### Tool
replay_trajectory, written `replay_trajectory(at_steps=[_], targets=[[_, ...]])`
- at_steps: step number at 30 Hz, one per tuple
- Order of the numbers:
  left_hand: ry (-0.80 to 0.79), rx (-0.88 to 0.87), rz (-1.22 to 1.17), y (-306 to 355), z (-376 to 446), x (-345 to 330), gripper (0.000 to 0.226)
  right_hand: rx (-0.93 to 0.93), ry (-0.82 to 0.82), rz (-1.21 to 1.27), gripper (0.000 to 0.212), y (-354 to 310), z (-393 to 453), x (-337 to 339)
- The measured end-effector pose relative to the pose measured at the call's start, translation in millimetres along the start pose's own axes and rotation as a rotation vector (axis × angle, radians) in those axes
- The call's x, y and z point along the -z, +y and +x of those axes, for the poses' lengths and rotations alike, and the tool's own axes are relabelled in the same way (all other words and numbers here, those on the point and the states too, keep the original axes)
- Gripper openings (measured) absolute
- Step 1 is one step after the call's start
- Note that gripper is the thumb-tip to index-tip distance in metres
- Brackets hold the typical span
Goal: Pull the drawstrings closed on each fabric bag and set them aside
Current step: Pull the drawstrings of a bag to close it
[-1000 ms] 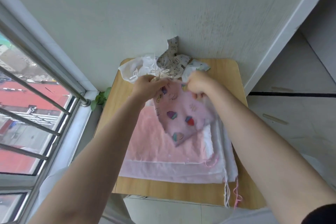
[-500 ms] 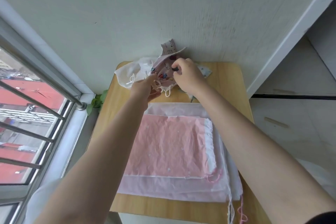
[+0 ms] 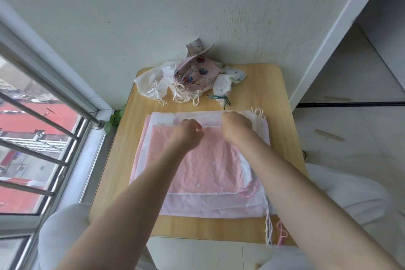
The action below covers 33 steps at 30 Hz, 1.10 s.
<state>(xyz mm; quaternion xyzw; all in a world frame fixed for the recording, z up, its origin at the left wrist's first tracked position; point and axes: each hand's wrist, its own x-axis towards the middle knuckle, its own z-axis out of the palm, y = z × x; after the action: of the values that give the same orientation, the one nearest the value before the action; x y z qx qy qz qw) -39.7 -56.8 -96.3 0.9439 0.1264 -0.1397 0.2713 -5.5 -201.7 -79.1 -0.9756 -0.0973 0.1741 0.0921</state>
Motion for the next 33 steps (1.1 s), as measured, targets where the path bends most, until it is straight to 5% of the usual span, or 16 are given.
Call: replay_trajectory(at_steps=[6,12,17,20,23,29,33], targets=[[0.003,-0.152,0.197,-3,0,-18,0.055,0.012,-0.018,-0.019,0.028,4,-12,-10],[0.062,-0.257,0.290,2,-3,-16,0.032,0.128,-0.053,-0.042,0.016,-1,-12,-1],[0.067,-0.085,0.189,1,-9,7,0.031,0.309,0.219,0.065,0.039,-12,-9,-8],[0.069,0.046,0.007,-16,-13,24,0.026,0.152,0.366,0.016,0.039,-10,-3,-9],[-0.010,0.144,-0.214,-38,-24,37,0.020,-0.002,0.119,-0.012,0.034,-13,5,-10],[-0.280,0.139,-0.165,-60,-46,50,0.011,0.154,-0.062,0.027,0.029,-42,8,-20],[-0.333,0.204,-0.307,-72,-49,50,0.046,0.252,-0.048,0.086,0.027,-51,2,-28]])
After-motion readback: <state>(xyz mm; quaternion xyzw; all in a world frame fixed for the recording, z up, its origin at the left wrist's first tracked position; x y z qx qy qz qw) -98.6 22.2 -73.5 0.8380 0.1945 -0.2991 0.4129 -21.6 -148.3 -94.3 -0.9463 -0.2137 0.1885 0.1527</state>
